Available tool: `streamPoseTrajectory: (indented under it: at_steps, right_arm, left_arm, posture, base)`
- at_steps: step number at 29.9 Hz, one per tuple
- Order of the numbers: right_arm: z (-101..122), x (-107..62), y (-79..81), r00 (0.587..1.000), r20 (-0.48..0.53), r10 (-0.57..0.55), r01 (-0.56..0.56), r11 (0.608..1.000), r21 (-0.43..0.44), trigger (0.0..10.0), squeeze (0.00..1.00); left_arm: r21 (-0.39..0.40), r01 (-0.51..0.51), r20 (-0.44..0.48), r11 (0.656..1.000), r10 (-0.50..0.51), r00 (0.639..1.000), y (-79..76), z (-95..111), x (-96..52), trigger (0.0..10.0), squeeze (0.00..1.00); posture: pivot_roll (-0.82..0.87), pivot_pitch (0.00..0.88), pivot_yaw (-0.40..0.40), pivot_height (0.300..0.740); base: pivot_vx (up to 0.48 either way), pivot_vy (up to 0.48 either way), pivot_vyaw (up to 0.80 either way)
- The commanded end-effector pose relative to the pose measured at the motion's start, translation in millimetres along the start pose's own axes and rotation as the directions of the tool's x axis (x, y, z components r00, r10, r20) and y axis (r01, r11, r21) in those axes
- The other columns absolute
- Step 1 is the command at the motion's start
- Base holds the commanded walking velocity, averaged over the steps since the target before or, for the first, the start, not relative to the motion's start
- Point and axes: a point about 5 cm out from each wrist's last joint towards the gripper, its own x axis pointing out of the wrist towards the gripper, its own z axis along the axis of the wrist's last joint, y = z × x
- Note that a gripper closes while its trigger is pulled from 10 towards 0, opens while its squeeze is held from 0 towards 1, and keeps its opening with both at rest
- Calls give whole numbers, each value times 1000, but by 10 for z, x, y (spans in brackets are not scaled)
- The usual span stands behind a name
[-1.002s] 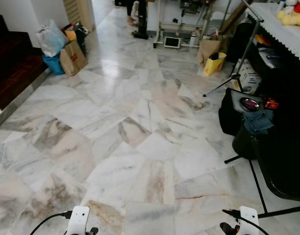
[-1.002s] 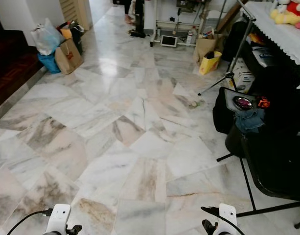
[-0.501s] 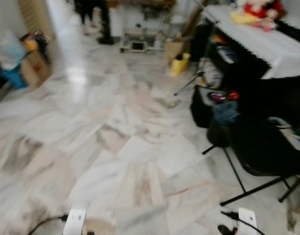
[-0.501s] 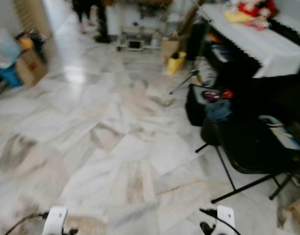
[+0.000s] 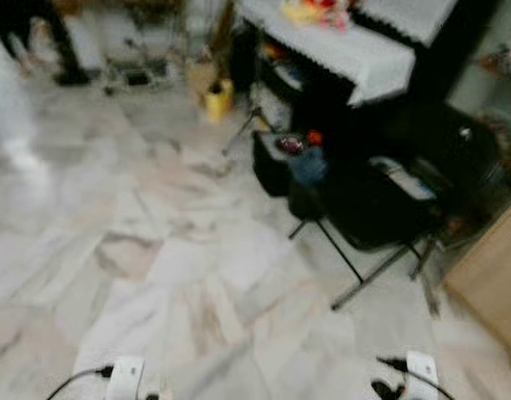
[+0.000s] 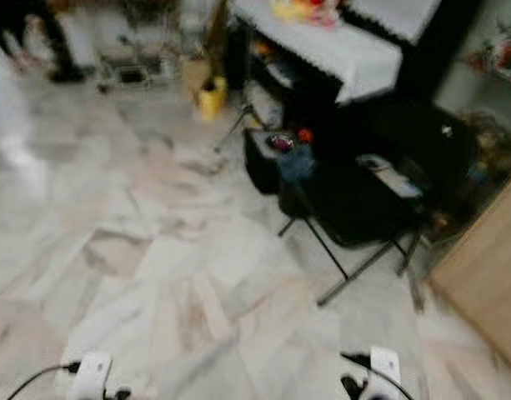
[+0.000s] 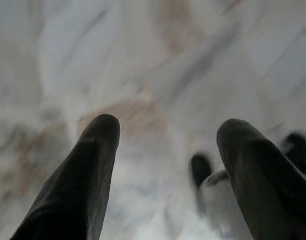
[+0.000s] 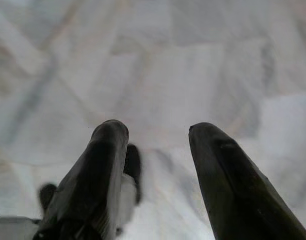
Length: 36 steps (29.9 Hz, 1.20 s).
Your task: Hang keys on a hook
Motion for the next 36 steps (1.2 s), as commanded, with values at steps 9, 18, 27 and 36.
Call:
streamPoseTrajectory:
  at_steps: [9, 18, 27, 36]
  right_arm:
    - [48, 10, 26, 1000, 15, 2, -2, 1000, -7, 10000, 0]
    - [55, 6, 11, 1000, 17, 1, -1, 1000, -8, 10000, 0]
    - [56, 6, 8, 1000, 15, 0, 1, 1000, -10, 10000, 0]
    - [57, 6, 9, 1000, 15, -1, 1, 1000, -9, 10000, 0]
  left_arm:
    - [14, 2, -29, 1000, -1, 1000, 12, -86, -17, 10000, 0]
    - [3, 0, -34, 1000, 0, 999, -10, -103, -18, 10000, 0]
    - [-7, 3, -38, 1000, -4, 999, -12, -120, -21, 10000, 0]
    - [-8, 6, -36, 1000, -6, 999, -15, -119, -21, 10000, 0]
  posture:
    - [74, 0, -27, 740]
    - [70, 0, -33, 740]
    - [72, 0, -34, 740]
    - [70, 0, -33, 740]
  base:
    - [0, 0, -699]
    - [0, 0, -699]
    - [0, 0, -699]
    - [0, 0, -700]
